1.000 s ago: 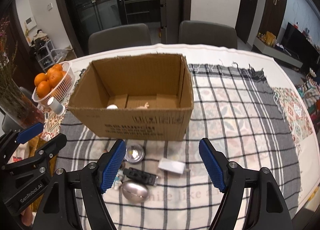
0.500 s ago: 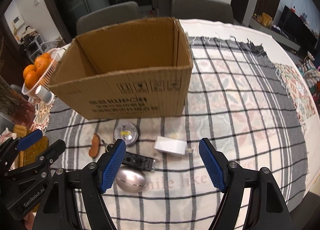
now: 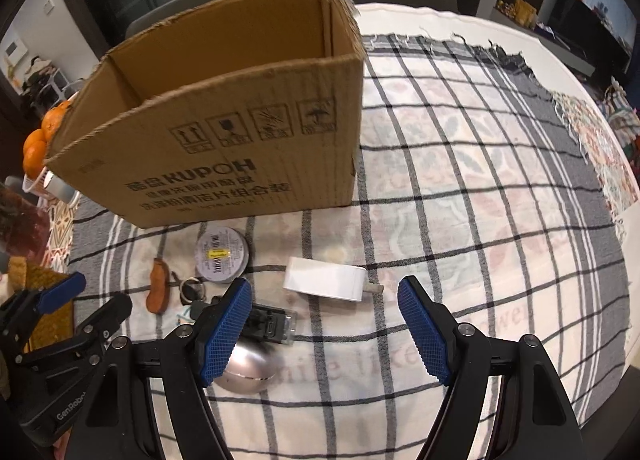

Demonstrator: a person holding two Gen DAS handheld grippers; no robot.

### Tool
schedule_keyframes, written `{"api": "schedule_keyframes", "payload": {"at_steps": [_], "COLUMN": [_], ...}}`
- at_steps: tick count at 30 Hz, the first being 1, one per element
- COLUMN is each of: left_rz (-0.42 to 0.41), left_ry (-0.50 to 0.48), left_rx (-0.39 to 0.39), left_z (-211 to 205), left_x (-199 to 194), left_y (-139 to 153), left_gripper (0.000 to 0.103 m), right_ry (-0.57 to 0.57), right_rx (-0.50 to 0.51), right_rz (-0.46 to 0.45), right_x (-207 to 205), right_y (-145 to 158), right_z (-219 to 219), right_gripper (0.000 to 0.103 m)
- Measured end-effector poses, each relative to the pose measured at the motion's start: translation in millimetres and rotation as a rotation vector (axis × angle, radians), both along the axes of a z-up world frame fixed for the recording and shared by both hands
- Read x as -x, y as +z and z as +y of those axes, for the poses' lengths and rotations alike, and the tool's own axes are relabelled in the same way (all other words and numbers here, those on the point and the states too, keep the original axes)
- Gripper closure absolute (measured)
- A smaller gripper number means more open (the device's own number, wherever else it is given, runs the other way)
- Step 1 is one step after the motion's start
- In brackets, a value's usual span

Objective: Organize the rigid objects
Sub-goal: 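Move both tools back toward the remaining objects on the cloth, then grasp the wooden comb with left tool while right tool grasps the white charger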

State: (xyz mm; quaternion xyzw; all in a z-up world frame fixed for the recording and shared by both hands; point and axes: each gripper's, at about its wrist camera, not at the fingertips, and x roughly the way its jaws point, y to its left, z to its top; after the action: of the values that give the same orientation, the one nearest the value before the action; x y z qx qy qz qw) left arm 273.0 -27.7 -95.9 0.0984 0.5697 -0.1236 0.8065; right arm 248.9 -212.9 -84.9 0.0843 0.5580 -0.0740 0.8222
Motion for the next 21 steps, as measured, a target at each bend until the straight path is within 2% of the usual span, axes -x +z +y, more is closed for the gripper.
{"api": "schedule_keyframes", "payload": {"at_steps": [12,21], "left_rz": [0.081,0.137], "left_ry": [0.003,0.019], "left_rx": [-0.01,0.001], "left_z": [-7,-8], "left_x": [-10,-23], "left_y": [-30,-48], "left_gripper": [0.045,0.057], "right_ry": [-0.039,-0.054], "right_rx": [-0.034,-0.055], "right_rz": [0.049,0.054], "right_x": [-10,-13], "right_y": [-28,-35], "right_z": [-10,-7], "right_gripper": [0.027,0.027]}}
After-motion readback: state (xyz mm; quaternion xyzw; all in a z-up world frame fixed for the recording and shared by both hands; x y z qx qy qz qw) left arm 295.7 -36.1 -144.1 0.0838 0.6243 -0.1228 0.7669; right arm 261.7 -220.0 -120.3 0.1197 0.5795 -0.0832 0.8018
